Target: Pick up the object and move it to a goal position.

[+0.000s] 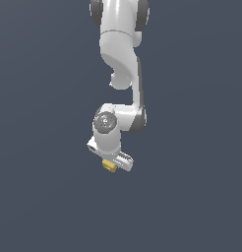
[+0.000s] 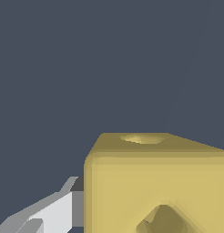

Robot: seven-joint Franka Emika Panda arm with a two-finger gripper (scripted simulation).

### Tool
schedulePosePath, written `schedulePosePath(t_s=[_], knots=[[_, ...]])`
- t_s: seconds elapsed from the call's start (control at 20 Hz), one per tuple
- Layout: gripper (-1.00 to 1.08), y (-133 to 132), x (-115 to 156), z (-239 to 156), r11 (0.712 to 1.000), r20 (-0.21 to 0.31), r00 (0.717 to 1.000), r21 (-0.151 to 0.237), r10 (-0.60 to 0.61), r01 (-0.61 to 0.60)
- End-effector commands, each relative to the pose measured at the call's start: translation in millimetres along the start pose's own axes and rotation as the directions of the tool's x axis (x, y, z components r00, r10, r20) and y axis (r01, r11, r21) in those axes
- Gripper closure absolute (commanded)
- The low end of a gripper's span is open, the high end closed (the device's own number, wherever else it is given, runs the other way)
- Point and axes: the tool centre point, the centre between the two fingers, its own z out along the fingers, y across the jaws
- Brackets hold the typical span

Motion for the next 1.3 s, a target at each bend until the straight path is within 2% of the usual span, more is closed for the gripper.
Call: schedulePosePath(t_s=[0.0, 0.5, 0.7, 0.95, 1.25], knots=[[1.08, 0, 0, 0, 1.0, -0.001, 1.0, 0.0, 0.0, 0.0], [1.08, -1, 0, 0, 1.0, -0.001, 1.0, 0.0, 0.0, 0.0], [1.08, -10, -5, -3, 1.0, -0.001, 1.0, 0.0, 0.0, 0.0], [1.08, -39, -19, -13, 1.0, -0.001, 1.0, 0.0, 0.0, 0.0], [1.08, -97, -48, -31, 1.0, -0.001, 1.0, 0.0, 0.0, 0.0]])
